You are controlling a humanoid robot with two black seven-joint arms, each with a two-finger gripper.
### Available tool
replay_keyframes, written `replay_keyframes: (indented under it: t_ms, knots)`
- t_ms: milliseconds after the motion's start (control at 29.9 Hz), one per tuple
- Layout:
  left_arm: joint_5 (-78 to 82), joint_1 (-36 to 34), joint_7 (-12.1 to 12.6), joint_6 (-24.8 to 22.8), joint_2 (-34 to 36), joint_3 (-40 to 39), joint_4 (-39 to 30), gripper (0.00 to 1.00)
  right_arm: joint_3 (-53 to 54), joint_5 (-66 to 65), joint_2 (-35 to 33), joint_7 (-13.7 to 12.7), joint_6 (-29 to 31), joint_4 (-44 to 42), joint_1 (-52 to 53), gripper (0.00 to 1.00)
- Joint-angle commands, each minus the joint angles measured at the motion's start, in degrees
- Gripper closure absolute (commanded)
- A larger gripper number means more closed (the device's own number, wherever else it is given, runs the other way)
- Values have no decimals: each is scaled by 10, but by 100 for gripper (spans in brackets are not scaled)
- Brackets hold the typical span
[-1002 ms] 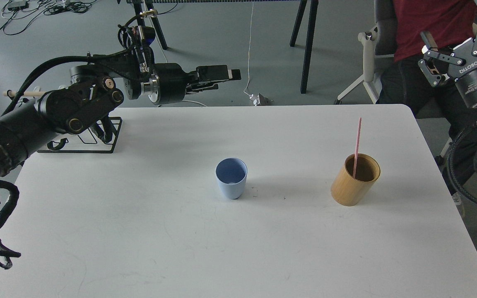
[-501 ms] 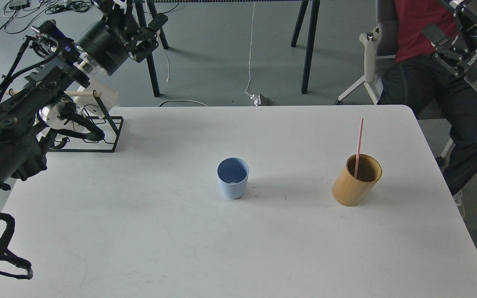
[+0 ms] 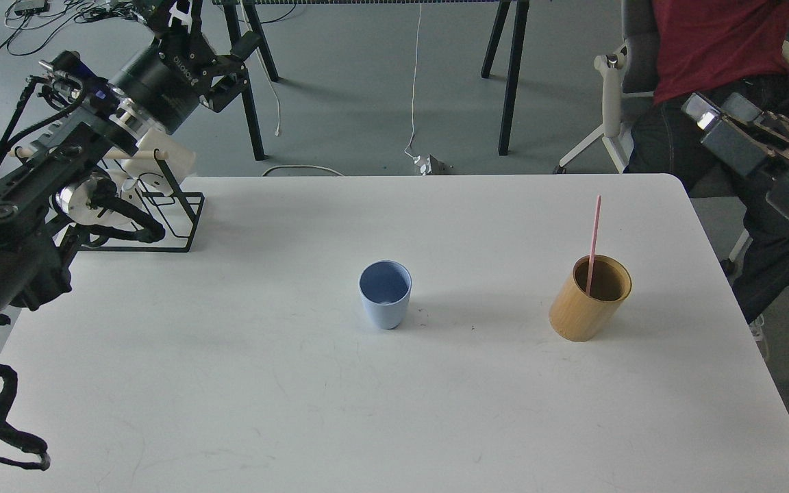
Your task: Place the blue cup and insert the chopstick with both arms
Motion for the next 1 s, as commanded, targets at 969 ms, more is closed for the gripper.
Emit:
replay_keyframes:
  t_ms: [969]
  knots:
    - [0,28,0,0,-4,1,0,1,-101,-78,272,0,-40,-222,1,28]
